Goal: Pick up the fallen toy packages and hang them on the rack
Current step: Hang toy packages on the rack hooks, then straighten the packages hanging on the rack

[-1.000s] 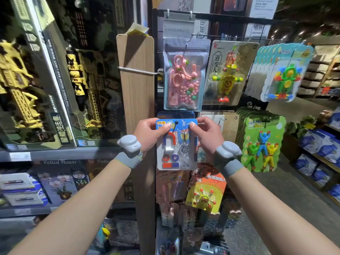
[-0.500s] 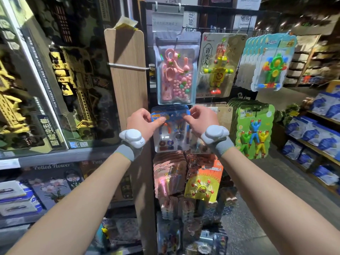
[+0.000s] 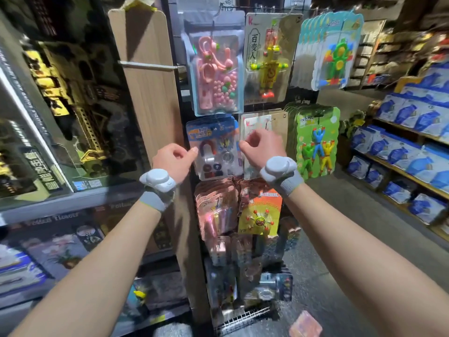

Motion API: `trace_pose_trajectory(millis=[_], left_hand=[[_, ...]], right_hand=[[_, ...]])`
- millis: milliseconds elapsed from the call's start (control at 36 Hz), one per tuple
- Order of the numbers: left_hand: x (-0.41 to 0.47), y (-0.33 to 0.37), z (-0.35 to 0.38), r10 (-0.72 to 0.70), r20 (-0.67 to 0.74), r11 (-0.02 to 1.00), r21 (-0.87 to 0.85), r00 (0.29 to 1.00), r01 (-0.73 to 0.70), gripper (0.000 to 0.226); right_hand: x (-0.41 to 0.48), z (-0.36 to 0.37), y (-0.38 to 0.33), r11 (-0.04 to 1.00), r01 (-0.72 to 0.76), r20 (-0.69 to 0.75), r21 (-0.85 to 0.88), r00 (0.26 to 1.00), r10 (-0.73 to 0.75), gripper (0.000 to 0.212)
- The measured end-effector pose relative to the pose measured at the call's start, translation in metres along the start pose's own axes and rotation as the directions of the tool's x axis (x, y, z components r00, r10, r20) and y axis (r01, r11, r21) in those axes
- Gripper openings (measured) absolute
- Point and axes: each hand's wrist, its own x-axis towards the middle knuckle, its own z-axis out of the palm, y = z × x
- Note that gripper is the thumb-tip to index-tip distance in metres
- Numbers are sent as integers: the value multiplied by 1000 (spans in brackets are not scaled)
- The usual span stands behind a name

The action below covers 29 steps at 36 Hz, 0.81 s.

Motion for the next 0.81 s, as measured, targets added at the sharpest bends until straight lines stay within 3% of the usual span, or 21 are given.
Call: trace_pose_trajectory(millis=[83, 194, 361, 472, 583, 667, 806], left_hand=[[-18, -7, 3, 21, 177, 1000, 12, 984, -24, 36], [-56, -18, 24, 2, 487, 998, 52, 873, -32, 39], [-92, -45, 62, -54, 652, 983, 170, 757, -76, 48], [-140, -61, 105, -146, 785, 959, 261, 602, -107, 42], [-171, -80, 139, -241, 817, 927, 353, 524, -125, 41], [-204, -96, 180, -343, 836, 877, 448, 428, -173, 45], [-255, -102, 229, -462, 817, 806, 549, 346, -222, 45]], right_hand=[[-19, 4, 9, 999, -45, 45, 9, 998, 45, 18], [-55, 17, 42, 984, -165, 150, 67, 977, 154, 27], [-96, 40, 97, 937, -332, 314, 106, 905, 285, 44], [-150, 45, 166, 858, -512, 453, 38, 774, 442, 36], [-198, 45, 223, 775, -629, 497, -54, 656, 567, 30], [-246, 41, 286, 651, -752, 535, -105, 509, 674, 32], [-313, 15, 361, 503, -843, 590, -189, 312, 745, 28]])
